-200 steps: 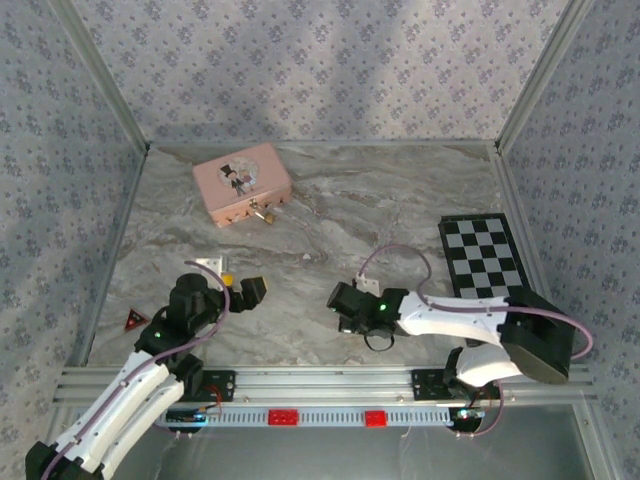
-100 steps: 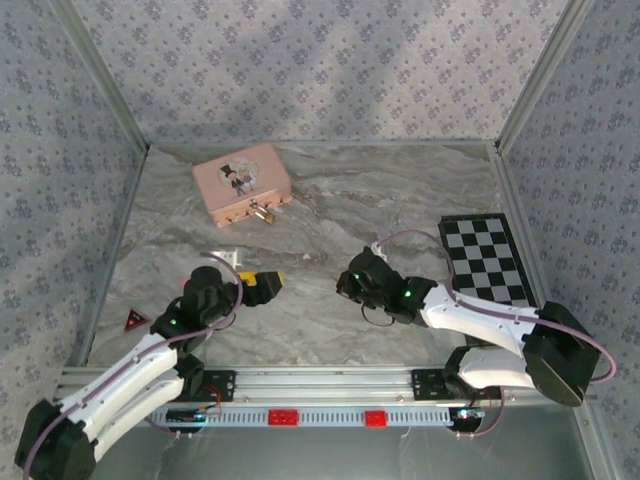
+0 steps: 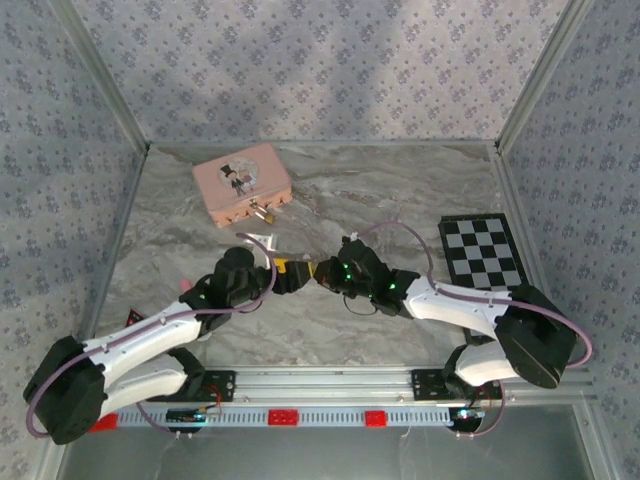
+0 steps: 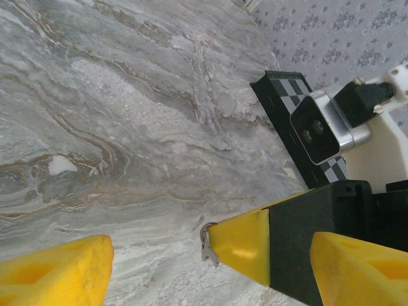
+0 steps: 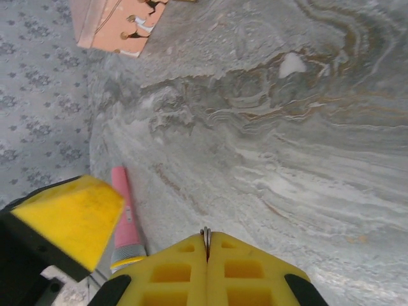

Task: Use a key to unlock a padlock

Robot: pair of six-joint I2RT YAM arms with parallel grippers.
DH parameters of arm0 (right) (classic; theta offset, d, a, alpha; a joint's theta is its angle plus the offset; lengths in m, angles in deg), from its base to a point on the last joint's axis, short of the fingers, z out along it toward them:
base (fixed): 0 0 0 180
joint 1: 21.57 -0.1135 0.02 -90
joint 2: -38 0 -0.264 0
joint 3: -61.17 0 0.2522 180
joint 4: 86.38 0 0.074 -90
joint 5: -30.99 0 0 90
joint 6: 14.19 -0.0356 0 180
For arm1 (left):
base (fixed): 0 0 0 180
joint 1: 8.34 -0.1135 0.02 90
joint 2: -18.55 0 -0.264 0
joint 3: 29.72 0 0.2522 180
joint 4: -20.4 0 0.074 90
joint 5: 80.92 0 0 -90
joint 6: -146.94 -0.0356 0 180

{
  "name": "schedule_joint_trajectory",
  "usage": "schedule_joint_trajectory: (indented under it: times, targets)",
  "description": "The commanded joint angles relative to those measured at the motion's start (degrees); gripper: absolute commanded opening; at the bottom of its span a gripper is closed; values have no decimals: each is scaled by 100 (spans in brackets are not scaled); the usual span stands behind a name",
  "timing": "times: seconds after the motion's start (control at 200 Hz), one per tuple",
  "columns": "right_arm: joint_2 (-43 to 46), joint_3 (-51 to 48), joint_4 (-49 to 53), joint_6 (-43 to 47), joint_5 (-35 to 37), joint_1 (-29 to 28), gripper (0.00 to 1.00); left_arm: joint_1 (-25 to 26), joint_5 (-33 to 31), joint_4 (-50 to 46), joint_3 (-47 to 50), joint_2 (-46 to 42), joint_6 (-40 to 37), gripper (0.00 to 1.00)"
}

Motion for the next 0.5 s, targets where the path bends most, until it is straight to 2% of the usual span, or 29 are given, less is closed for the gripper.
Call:
schedule_joint_trajectory:
  times: [0.0, 0.19, 0.495]
  targets:
    - [-65, 47, -329, 98, -174, 0, 0, 100, -54, 344, -221, 204, -12, 77]
    - [-85, 46, -342, 59, -160, -17, 0, 145, -73, 455, -300, 489, 33, 67]
    - [35, 32, -296, 38, -35, -35, 0, 151, -124, 357, -255, 409, 33, 54]
